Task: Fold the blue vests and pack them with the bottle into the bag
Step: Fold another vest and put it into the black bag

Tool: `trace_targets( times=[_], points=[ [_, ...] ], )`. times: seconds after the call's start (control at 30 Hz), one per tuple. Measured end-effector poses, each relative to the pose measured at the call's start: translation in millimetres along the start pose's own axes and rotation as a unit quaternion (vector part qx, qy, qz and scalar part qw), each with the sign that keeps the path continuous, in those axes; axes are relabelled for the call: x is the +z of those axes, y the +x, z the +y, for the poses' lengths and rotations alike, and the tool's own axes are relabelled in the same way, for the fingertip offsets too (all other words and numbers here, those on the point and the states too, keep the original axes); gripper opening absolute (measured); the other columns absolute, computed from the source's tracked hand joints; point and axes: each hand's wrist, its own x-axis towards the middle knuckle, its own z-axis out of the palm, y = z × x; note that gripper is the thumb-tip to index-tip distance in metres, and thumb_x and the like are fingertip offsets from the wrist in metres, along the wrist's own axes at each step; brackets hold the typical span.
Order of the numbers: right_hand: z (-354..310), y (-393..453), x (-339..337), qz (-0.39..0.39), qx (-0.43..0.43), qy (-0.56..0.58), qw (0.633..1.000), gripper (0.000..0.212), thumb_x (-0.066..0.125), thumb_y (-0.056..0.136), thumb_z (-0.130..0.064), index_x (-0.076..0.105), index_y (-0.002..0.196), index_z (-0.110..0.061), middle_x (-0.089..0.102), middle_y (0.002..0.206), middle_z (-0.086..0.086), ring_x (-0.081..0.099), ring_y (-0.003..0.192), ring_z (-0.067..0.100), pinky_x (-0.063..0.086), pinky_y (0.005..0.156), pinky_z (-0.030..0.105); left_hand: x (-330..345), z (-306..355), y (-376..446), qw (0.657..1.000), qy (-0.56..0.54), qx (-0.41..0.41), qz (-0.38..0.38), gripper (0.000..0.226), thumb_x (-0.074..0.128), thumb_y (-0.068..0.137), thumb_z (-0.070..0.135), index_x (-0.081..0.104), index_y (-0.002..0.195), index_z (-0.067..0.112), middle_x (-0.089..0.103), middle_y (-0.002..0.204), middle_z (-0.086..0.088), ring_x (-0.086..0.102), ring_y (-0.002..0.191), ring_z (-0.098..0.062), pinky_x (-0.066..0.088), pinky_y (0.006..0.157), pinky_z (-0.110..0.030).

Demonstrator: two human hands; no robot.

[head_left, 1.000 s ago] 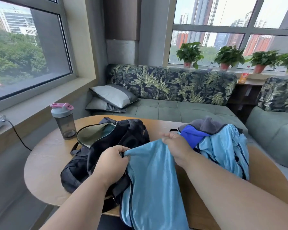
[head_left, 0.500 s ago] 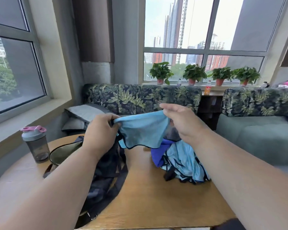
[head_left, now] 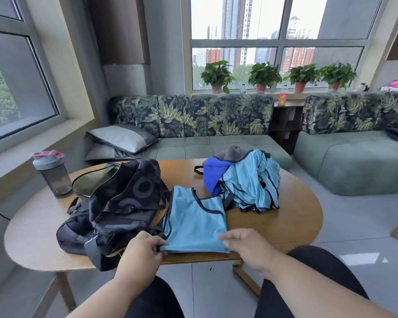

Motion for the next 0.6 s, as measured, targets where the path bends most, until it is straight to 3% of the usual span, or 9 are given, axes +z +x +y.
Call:
trace_targets(
  times=[0.17, 0.23, 0.3, 0.4, 0.43, 0.5, 0.6],
  points=[
    [7, -22, 2, -0.001, 0.000, -0.041, 0.999, 0.018, 0.070, 0.101, -0.021, 0.077, 0.113, -0.032, 0.074, 0.121, -0.010, 0.066, 0.111, -0.005, 0.049, 0.096, 0.013, 3, -1, -11, 0.999, 0.035, 0.035, 0.013, 0.026, 0.084, 0.084, 0.023, 0.075, 0.089, 0.047, 0.052, 0.092, 0.018, 0.047, 0.095, -0.006, 0.042, 0.087, -0.025],
    [12, -27, 3, 0.004, -0.004, -0.081, 0.997, 0.019, 0.070, 0.100, -0.021, 0.076, 0.110, -0.035, 0.076, 0.118, 0.001, 0.070, 0.113, 0.010, 0.053, 0.105, 0.029, 6, -3, -17, 0.997, 0.048, 0.050, 0.026, 0.022, 0.087, 0.082, 0.026, 0.078, 0.089, 0.044, 0.049, 0.091, 0.018, 0.045, 0.093, -0.008, 0.041, 0.085, -0.026],
    [12, -31, 0, -0.008, -0.012, -0.122, 0.992, 0.022, 0.070, 0.099, -0.020, 0.076, 0.111, -0.038, 0.074, 0.124, 0.010, 0.068, 0.118, 0.024, 0.052, 0.102, 0.027, 8, -4, -20, 0.994, 0.071, 0.067, 0.054, 0.023, 0.092, 0.077, 0.027, 0.079, 0.088, 0.042, 0.046, 0.091, 0.019, 0.042, 0.092, -0.012, 0.044, 0.082, -0.029],
    [8, -39, -4, -0.019, -0.021, -0.157, 0.987, 0.027, 0.066, 0.102, -0.018, 0.074, 0.121, -0.035, 0.071, 0.126, -0.005, 0.067, 0.115, 0.006, 0.046, 0.083, 0.002, 6, -3, -27, 0.984, 0.109, 0.113, 0.087, 0.030, 0.100, 0.064, 0.029, 0.080, 0.083, 0.039, 0.054, 0.102, 0.015, 0.046, 0.097, -0.019, 0.047, 0.084, -0.033],
    [7, -40, -6, -0.018, -0.029, -0.164, 0.986, 0.028, 0.064, 0.103, -0.018, 0.074, 0.123, -0.034, 0.069, 0.126, -0.012, 0.065, 0.113, -0.001, 0.044, 0.082, 0.000, 3, -1, -29, 0.983, 0.110, 0.124, 0.084, 0.030, 0.101, 0.063, 0.029, 0.079, 0.083, 0.039, 0.058, 0.110, 0.013, 0.048, 0.103, -0.020, 0.047, 0.088, -0.034],
    [5, -43, -9, -0.004, -0.037, -0.179, 0.983, 0.026, 0.063, 0.104, -0.020, 0.075, 0.121, -0.036, 0.067, 0.124, -0.021, 0.063, 0.111, -0.007, 0.046, 0.091, 0.004, -3, 4, -31, 0.981, 0.105, 0.147, 0.074, 0.031, 0.100, 0.065, 0.029, 0.078, 0.083, 0.039, 0.063, 0.119, 0.015, 0.051, 0.112, -0.017, 0.047, 0.095, -0.034],
    [2, -48, -16, 0.031, -0.055, -0.217, 0.974, 0.022, 0.063, 0.103, -0.027, 0.074, 0.106, -0.046, 0.064, 0.120, -0.020, 0.059, 0.110, -0.007, 0.045, 0.106, 0.020, -14, 7, -29, 0.981, 0.082, 0.168, 0.042, 0.032, 0.099, 0.069, 0.027, 0.076, 0.088, 0.040, 0.067, 0.106, 0.029, 0.055, 0.107, -0.001, 0.050, 0.095, -0.028]
  ],
)
